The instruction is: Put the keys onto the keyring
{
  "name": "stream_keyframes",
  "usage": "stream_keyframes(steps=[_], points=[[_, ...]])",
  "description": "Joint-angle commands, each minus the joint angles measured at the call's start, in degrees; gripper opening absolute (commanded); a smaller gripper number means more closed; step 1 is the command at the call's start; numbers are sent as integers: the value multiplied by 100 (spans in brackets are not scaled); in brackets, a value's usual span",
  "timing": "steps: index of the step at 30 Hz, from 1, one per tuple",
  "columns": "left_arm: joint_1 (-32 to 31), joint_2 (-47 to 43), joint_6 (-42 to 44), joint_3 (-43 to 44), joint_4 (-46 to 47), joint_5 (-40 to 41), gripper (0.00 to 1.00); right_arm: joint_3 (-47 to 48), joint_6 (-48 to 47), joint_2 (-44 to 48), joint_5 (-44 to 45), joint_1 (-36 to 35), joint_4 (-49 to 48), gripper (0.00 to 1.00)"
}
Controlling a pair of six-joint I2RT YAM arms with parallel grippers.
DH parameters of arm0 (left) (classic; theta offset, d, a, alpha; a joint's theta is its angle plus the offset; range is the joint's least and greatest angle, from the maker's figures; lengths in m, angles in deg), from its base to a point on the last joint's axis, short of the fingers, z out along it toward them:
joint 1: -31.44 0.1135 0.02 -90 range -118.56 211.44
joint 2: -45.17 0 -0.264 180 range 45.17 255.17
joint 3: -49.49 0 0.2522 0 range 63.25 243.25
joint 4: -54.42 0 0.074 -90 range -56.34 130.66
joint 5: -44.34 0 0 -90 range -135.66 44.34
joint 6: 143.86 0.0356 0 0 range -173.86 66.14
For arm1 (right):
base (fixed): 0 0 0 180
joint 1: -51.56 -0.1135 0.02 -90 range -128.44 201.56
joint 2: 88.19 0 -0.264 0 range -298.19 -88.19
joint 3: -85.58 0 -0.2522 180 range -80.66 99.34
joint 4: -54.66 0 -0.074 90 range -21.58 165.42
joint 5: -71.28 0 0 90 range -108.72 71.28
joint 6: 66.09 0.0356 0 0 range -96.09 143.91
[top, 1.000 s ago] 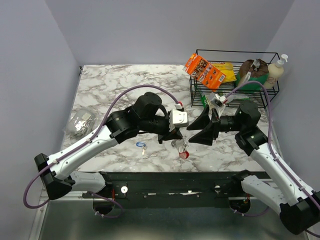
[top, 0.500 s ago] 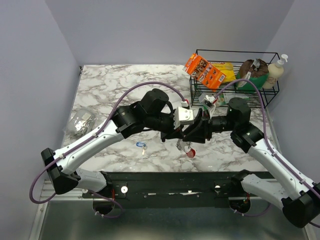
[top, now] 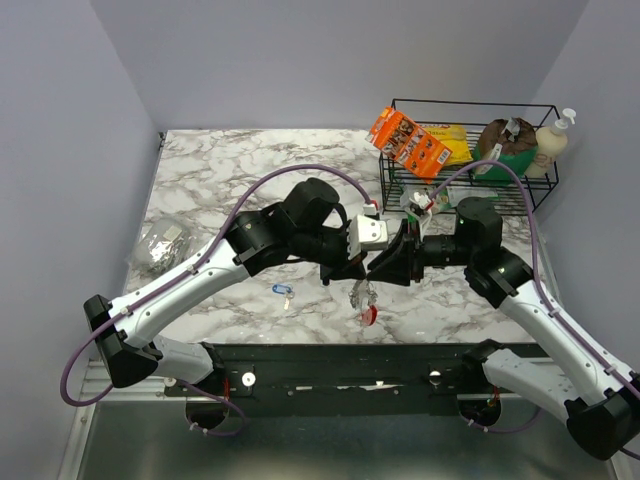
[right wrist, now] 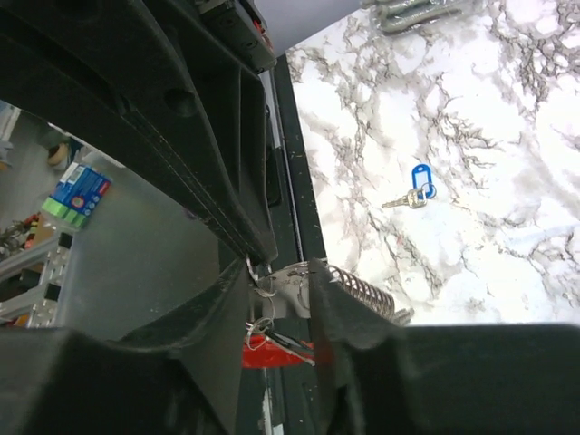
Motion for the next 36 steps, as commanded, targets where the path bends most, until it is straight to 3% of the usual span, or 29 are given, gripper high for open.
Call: stream_keyframes(steps=[1, 2, 3, 6, 13, 15, 16, 19, 22, 28, 36], points=[[-35, -86, -5, 113, 22, -5, 0, 198, -184, -14, 195, -21, 272, 33], [-35, -95, -14, 104, 39, -5, 0, 198, -184, -22, 213, -12, 290, 28], [-26, -103, -14, 104, 48, 4, 0, 206, -201, -40, 239, -21, 308, 17], [-35, -103, 4, 113, 92, 30, 0, 224, -271, -84, 335, -21, 431, 1], [-35, -200, 4, 69, 215, 371, 2, 285, -324, -110, 714, -21, 589, 0], [-35, -331, -66, -53, 329, 487, 16, 268, -237, -102, 670, -21, 475, 0], [-35, -402, -84, -115, 495, 566, 32, 242, -184, -84, 609, -21, 309, 0], [-17, -753, -285, -475, 995, 707, 47, 137, 53, 30, 503, -12, -208, 0], [105, -1201, -627, -888, 1548, 768, 54, -30, 185, 249, 572, -21, -683, 0], [448, -1834, -1033, -1530, 2437, 313, 61, -619, 326, 856, 494, -21, -1982, 0], [818, -2037, -1691, -2153, 3632, -900, 59, -1419, 861, 1410, 336, -21, -3777, 0]])
